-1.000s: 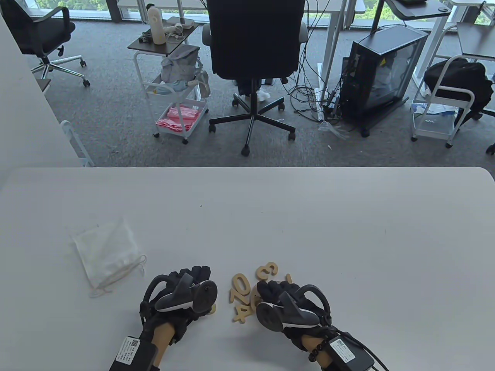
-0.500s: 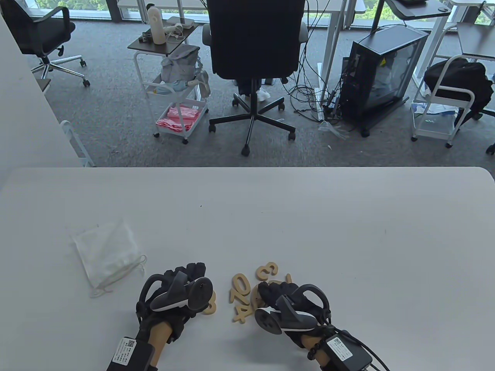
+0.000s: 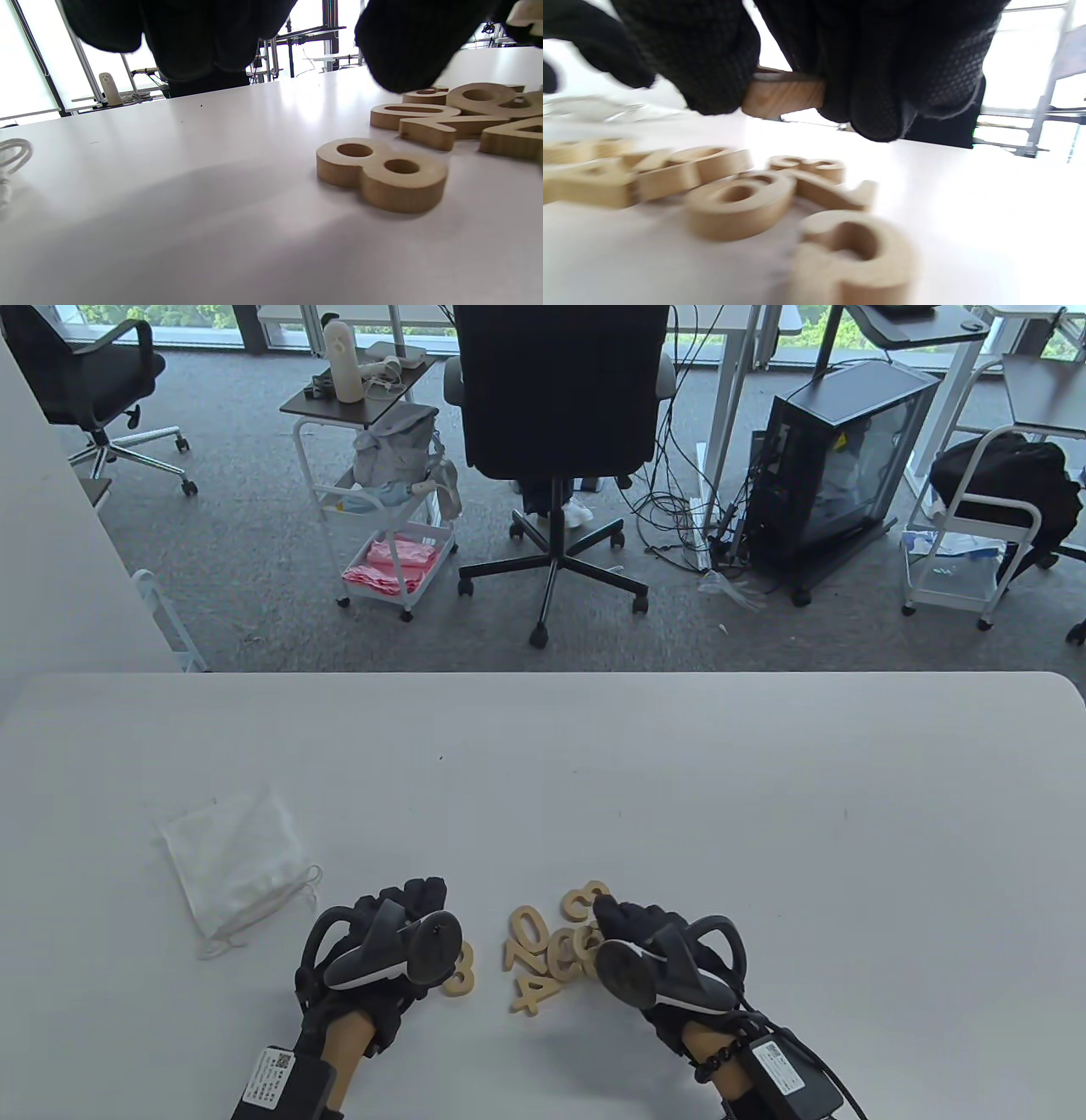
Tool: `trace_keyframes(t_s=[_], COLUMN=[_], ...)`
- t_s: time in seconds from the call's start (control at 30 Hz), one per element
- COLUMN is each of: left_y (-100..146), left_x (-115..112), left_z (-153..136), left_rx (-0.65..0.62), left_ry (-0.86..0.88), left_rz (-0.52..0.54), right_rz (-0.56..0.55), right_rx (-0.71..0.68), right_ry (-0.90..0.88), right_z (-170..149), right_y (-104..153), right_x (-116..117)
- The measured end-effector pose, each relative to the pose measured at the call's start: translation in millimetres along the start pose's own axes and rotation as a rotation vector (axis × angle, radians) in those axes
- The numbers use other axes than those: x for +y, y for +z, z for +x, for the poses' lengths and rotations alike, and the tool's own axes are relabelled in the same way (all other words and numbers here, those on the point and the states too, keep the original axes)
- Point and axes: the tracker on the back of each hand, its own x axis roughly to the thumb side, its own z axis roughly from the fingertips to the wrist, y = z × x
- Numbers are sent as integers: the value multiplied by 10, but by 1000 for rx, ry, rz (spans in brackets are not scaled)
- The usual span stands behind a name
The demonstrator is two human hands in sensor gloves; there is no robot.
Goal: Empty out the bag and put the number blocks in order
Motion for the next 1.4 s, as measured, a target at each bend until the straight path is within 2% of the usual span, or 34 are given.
trace_keyframes(t_s=[0.13, 0.23, 0.4, 0.6, 1.03, 1.27, 1.33, 1.4], left_y=[-5, -3, -2, -2, -45, -153, -337, -496], left_x=[-3, -2, -2, -1, -21, 115, 205, 233], left_z=[1, 7, 16, 39, 142, 255, 399, 506], left_rx=[-4, -5, -5, -9, -14, 12, -10, -22], left_ry=[2, -3, -5, 13, 113, 243, 246, 216], left_rz=[1, 0, 2, 18, 38, 92, -23, -82], right_rz=[77, 165, 337, 423, 440, 315, 273, 265], right_rx=[196, 273, 354, 380, 387, 424, 432, 430], right_ry=[-33, -31, 44, 114, 51, -39, -79, -85], right_z=[-445, -617, -658, -547, -538, -660, -709, -727], right_y=[36, 38, -6, -47, -49, 9, 54, 72], right_x=[18, 124, 322, 375, 354, 108, 9, -17])
